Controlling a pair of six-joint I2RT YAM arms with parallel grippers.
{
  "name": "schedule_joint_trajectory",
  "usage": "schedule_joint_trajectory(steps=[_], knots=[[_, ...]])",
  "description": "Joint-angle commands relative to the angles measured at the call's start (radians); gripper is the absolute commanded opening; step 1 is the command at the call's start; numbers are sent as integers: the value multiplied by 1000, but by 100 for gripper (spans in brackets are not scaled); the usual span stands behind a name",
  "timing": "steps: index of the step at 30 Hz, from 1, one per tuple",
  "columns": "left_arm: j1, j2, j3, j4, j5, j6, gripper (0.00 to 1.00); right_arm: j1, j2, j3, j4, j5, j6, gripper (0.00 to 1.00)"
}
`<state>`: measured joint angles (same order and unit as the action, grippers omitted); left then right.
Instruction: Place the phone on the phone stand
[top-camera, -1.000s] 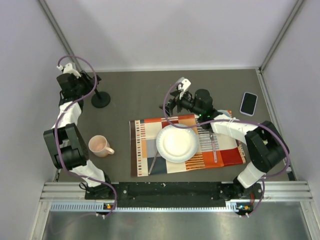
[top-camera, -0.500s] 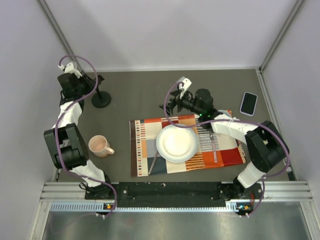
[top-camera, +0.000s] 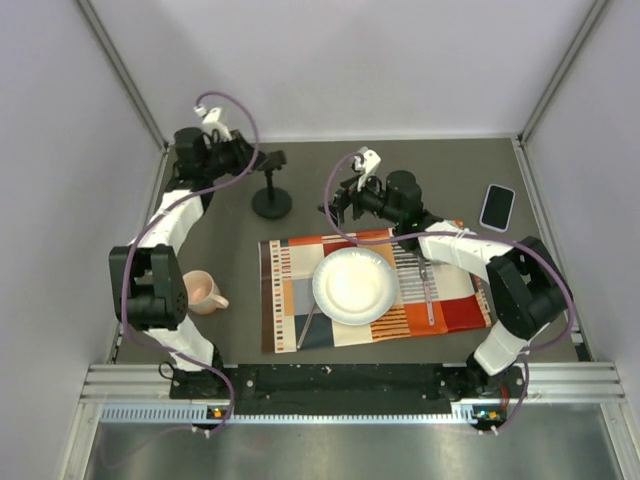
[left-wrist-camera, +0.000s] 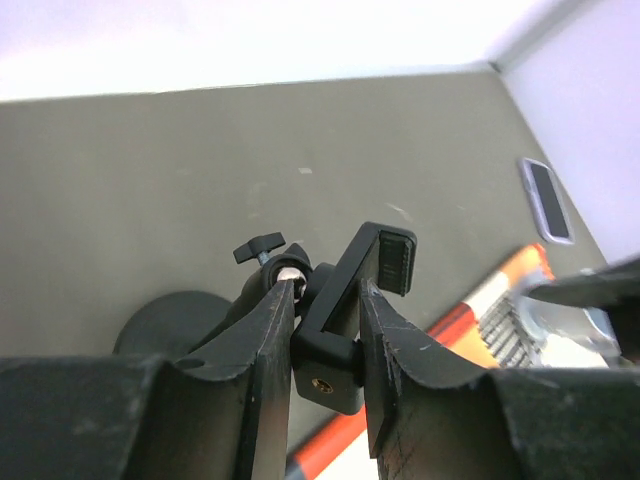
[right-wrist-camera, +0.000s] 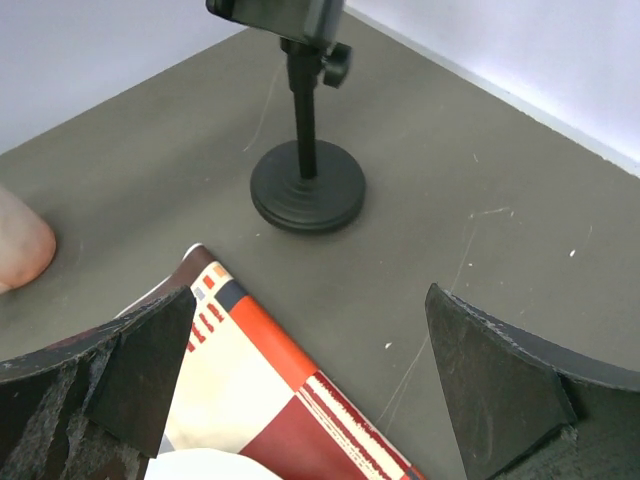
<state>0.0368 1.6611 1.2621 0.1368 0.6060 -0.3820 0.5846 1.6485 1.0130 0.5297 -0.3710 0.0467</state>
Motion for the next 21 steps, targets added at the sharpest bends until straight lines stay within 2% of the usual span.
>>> schedule_joint_trajectory(steps=[1,7,10,17,21], knots=[[-118,41,152,92,146,118,0,-20,16,53,3,56,54,99],[-205,158,175,173,242,77,0,-46,33,70,-42,188,105,99],[-233,184,155,259,253,61,0,-81,31,59,-28,193,163,99],[-249,232,174,258,279,61,0,-124,39,52,-23,182,217,99],[-247,239,192,212,325,115,0,-124,37,50,-17,175,225,98]])
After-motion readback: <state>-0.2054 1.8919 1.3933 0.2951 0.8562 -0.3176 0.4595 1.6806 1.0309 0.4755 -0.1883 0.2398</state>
